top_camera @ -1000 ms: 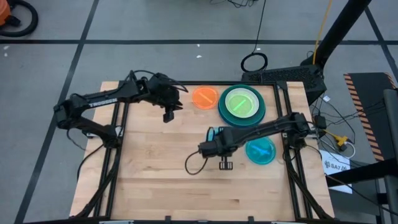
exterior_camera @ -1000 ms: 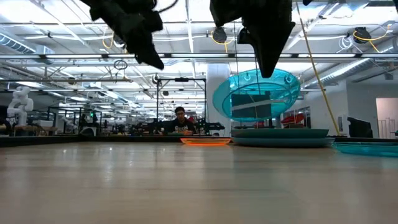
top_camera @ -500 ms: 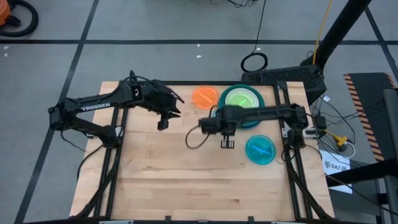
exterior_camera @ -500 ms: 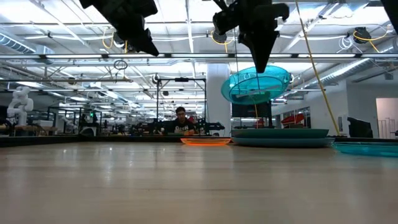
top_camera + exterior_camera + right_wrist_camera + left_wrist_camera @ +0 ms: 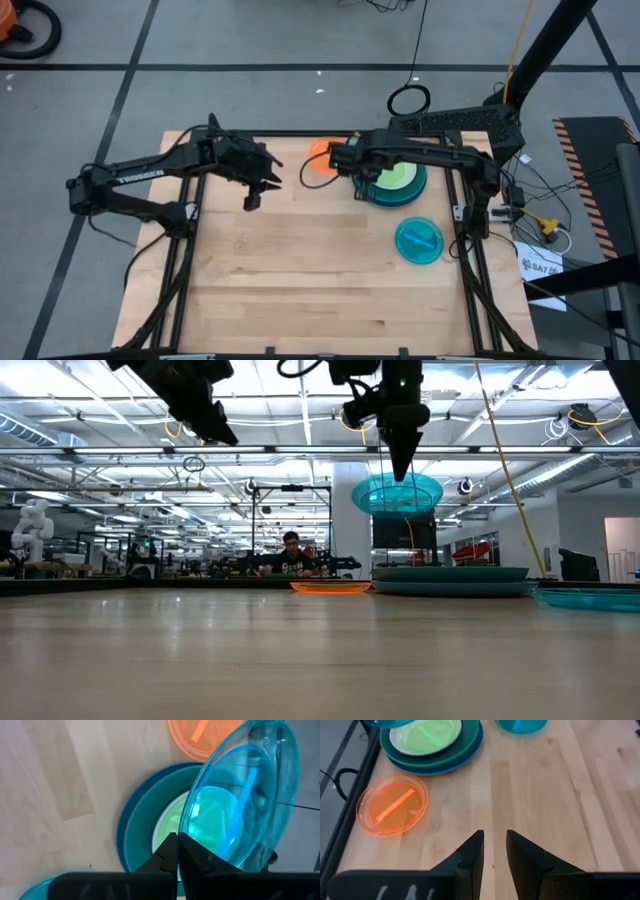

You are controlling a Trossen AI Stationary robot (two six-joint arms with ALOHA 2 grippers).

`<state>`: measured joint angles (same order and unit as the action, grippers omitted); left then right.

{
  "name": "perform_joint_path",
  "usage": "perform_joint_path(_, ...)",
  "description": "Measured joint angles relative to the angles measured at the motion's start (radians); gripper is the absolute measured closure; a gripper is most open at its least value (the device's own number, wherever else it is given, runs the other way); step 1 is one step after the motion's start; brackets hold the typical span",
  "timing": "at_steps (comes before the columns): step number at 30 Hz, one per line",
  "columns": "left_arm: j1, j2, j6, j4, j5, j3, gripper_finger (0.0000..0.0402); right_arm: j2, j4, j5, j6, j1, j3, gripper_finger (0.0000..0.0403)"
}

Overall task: Stack plastic plates
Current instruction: Stack the left light blue plate on top of the light green plate

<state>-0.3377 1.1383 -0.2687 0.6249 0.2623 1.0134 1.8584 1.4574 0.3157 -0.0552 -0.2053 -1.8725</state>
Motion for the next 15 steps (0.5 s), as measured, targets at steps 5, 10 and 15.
perform_joint_path(5, 0.002, -0.078, 0.017, -0.003, 0.000, -0.040, 0.0314, 0.000, -0.024, 0.002, -0.036, -0.061, 0.000, 0.0403)
perform_joint_path(10, 0.002, -0.146, 0.043, -0.041, 0.000, -0.075, 0.0314, 0.000, -0.023, 0.002, -0.060, -0.115, 0.007, 0.0403)
perform_joint_path(15, 0.008, -0.181, 0.071, -0.045, -0.001, -0.088, 0.0314, 0.000, -0.025, 0.002, -0.078, -0.148, 0.044, 0.0403)
